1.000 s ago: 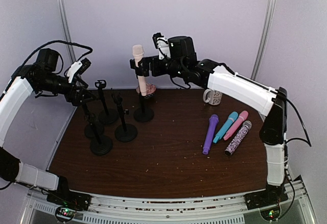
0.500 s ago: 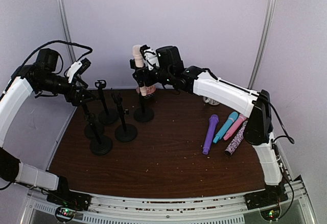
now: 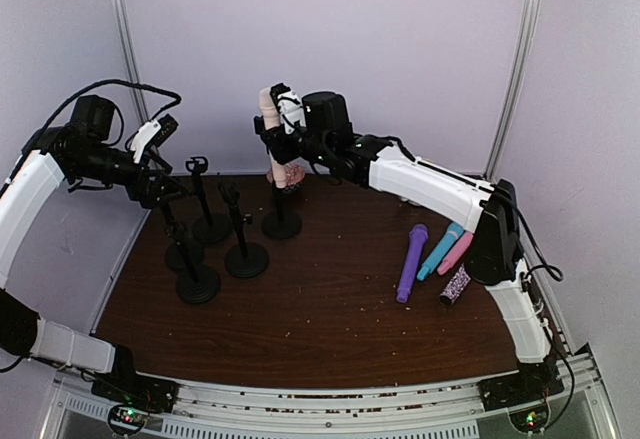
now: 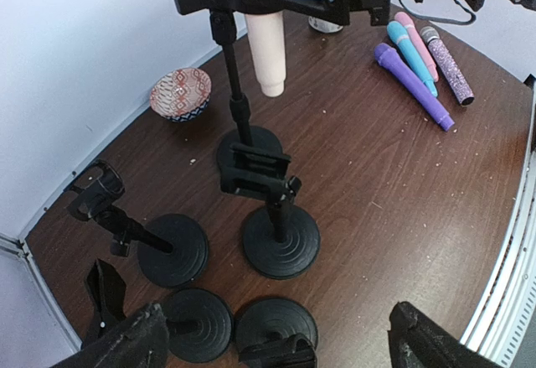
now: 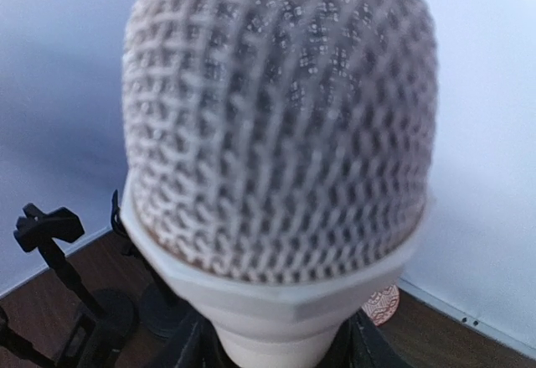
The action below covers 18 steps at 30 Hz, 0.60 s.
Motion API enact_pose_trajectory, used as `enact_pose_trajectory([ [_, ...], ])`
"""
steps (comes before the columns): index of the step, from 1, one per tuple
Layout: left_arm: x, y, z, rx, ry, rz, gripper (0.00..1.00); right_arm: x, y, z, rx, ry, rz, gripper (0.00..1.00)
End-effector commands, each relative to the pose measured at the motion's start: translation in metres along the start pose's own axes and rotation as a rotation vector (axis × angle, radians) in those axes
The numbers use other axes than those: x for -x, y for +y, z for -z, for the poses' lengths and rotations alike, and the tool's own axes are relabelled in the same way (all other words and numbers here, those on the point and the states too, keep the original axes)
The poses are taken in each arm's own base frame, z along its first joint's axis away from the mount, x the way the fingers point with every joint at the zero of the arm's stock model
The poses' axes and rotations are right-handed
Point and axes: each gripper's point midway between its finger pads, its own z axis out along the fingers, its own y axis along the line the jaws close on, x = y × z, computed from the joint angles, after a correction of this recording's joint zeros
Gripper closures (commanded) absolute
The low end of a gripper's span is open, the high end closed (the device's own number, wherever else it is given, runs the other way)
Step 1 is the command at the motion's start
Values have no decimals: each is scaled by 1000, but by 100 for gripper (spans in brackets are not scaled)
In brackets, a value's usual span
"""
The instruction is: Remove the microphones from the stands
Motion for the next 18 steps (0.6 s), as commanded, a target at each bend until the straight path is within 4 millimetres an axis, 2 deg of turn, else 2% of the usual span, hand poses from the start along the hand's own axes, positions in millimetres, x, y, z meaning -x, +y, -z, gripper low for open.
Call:
enact_pose_trajectory([
  [1, 8, 1, 11, 27, -23, -31, 6, 22, -4, 7, -22, -52, -14, 71],
  [4, 8, 1, 12, 33, -25, -36, 6, 28, -5, 18, -30, -44, -3, 81],
  [8, 7, -1, 13, 33, -26, -34, 6, 47, -11, 43, -44, -53, 2, 90],
  [11, 6, -3, 13, 28, -27, -32, 6, 66, -12, 67, -27, -63, -4, 93],
  [15, 6, -7, 14, 12, -35, -28, 6, 79, -7, 95, 16, -68, -21, 98],
  [18, 6, -11, 13, -10, -44, -24, 6, 76, -1, 115, 55, -60, -33, 99],
])
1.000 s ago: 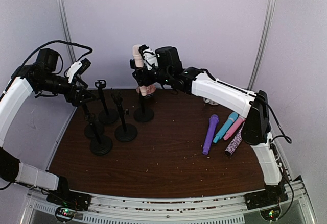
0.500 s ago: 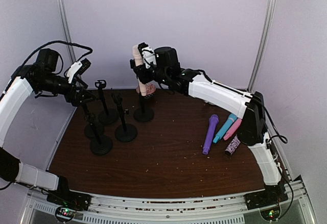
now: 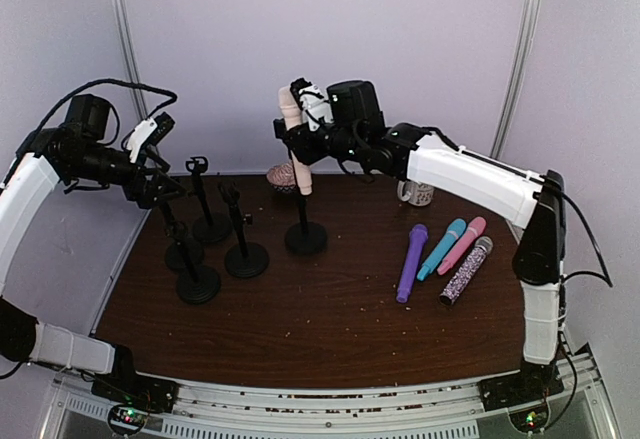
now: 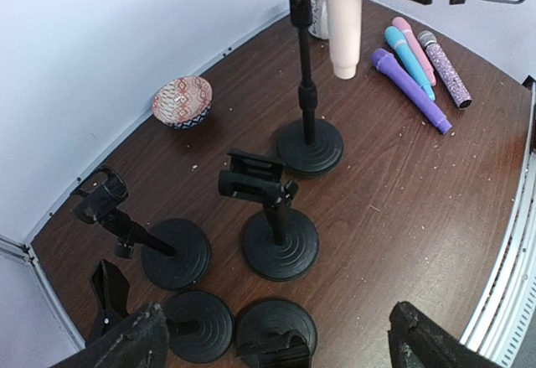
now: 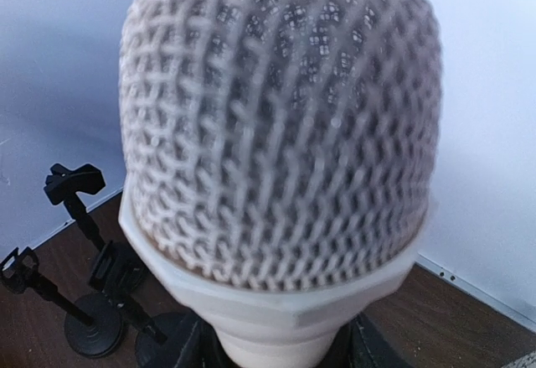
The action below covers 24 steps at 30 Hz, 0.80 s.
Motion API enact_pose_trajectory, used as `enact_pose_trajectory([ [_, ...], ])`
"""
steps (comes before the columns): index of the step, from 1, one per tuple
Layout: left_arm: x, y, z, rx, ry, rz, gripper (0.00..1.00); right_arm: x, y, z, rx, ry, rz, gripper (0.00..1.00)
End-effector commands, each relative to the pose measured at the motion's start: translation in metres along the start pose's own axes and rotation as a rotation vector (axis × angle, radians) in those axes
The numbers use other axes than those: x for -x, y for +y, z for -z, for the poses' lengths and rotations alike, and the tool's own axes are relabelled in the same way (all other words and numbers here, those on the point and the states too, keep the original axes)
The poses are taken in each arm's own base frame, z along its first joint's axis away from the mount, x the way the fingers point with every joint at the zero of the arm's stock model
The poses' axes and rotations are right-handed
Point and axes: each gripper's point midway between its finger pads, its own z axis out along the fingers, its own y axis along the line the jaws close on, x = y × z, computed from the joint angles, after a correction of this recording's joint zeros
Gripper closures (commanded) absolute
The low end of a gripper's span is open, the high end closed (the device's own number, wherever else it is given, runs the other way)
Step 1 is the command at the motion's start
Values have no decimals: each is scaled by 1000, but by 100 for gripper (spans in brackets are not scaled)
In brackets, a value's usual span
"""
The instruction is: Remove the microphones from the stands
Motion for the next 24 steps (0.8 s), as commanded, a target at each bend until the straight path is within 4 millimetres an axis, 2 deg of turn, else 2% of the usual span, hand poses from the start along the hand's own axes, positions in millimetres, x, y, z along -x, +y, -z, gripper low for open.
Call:
enact_pose_trajectory([
  [1, 3, -8, 4, -30, -30, -9, 6, 63, 10, 62, 66, -160, -42, 100],
  [11, 1, -38, -1, -192, -93, -18, 6, 14, 55, 108, 282, -133, -6, 100],
  [15, 4, -54, -5, -260, -102, -51, 2, 0, 77, 122, 373, -124, 40, 100],
  [20, 12, -84, -9, -361, -116, -158, 2, -9, 94, 140, 479, -114, 102, 100],
  [24, 24, -97, -14, -421, -140, -234, 2, -8, 101, 153, 536, -116, 141, 100],
])
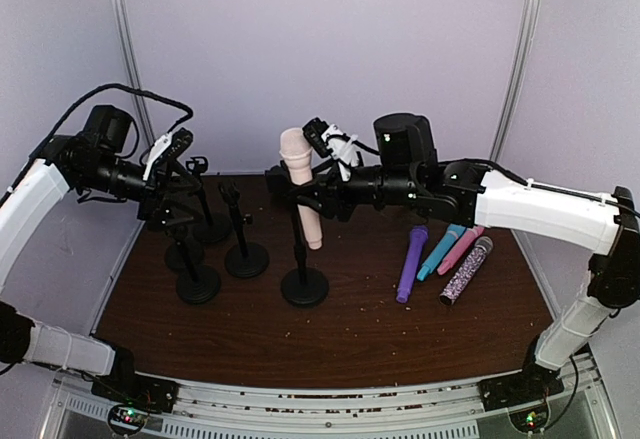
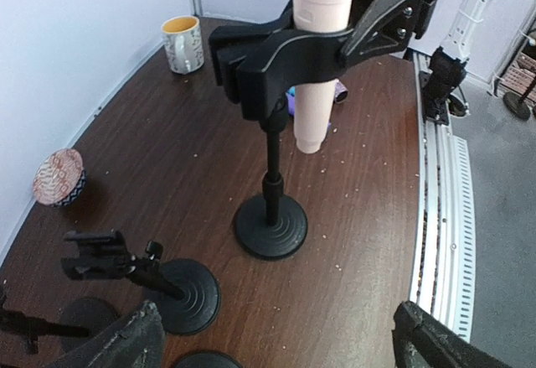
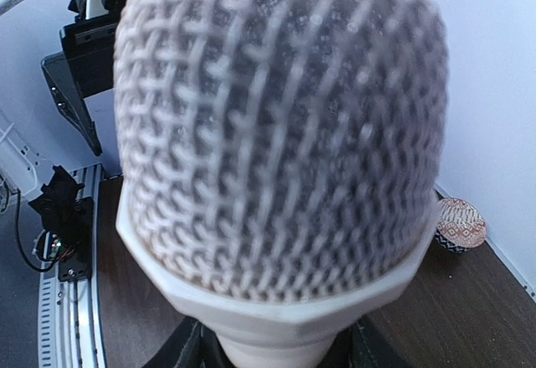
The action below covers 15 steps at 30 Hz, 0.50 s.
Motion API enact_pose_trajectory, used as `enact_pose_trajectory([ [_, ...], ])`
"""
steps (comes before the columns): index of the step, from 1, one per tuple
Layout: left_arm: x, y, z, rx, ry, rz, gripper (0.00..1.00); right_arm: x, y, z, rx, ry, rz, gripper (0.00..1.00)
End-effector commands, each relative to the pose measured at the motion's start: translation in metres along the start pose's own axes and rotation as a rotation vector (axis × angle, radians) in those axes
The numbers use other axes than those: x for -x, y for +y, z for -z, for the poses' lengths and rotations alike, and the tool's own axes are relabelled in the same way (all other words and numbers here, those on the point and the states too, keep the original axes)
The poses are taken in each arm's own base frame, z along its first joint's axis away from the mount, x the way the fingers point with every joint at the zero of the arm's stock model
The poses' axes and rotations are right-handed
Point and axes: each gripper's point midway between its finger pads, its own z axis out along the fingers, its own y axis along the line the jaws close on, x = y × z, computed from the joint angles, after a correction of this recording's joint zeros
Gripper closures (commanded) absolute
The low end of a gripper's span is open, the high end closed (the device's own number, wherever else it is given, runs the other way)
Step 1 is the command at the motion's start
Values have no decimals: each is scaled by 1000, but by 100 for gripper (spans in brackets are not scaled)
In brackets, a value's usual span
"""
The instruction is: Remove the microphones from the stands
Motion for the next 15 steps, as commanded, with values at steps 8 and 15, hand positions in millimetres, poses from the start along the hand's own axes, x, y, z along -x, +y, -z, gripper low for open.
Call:
enact_pose_trajectory([
  [8, 53, -18, -20, -201, -164, -259, 2, 18, 31, 15, 162, -7, 60, 46],
  [15, 67, -16, -47, -276, -171, -336, 2, 36, 27, 21, 137, -40, -3, 32],
])
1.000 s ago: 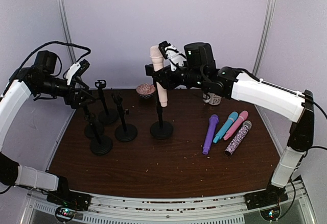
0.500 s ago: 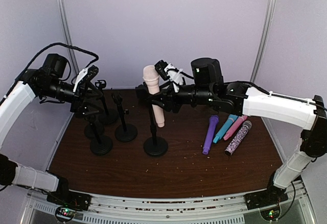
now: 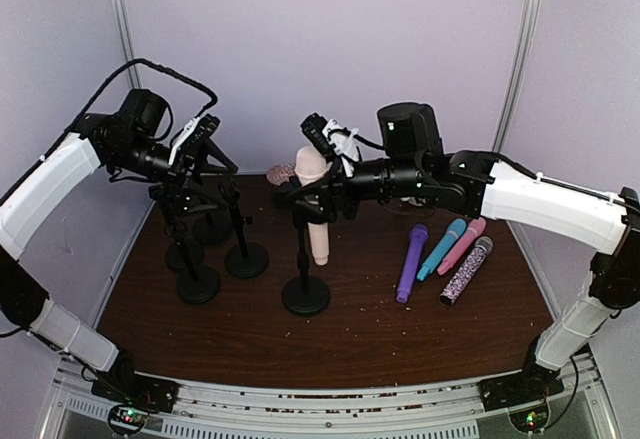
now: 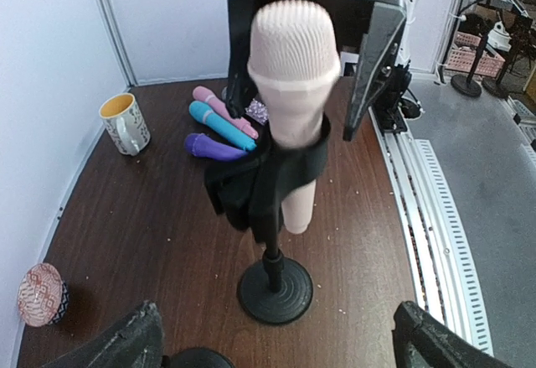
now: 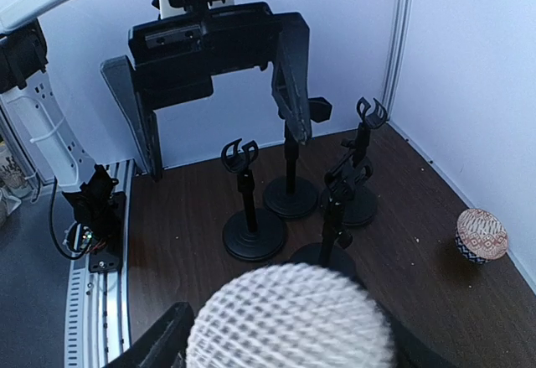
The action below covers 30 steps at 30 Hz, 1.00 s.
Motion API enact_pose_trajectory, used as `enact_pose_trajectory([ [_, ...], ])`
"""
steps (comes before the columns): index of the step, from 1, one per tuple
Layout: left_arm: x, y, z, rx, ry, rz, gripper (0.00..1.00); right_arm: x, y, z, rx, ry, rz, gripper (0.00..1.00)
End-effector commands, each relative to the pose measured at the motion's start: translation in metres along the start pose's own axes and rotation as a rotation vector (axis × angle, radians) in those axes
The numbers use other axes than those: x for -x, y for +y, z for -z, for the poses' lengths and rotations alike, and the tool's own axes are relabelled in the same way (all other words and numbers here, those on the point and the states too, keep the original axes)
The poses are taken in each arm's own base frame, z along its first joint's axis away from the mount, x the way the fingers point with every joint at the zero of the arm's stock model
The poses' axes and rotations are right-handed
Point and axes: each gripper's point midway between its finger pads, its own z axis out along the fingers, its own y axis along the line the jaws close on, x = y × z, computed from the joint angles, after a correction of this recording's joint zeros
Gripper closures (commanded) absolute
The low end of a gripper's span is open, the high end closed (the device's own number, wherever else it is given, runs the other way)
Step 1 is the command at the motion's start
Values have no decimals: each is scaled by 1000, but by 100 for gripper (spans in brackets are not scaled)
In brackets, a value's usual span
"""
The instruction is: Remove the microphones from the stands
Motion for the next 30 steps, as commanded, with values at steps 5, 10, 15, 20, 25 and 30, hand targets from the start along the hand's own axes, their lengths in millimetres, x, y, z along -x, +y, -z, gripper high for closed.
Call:
enact_pose_trajectory([
  [5, 30, 10, -29, -95, -69, -150, 2, 41, 6, 23, -6, -135, -59, 36],
  [10, 31, 7, -43, -146, -59, -182, 2, 33, 5, 29, -23, -109, -98, 28],
  [15, 21, -1, -58, -189, -29, -199, 2, 13, 7, 35, -73, -53, -103, 16],
  [20, 4, 0, -74, -216, 8, -195, 2, -16, 7, 25, -147, 33, -140, 17],
  [25, -7, 2, -84, -245, 14, -169, 4, -47, 5, 10, -212, 128, -155, 21],
  [30, -22, 1, -101, -274, 53, -186, 7, -57, -4, 5, -264, 151, -166, 27],
])
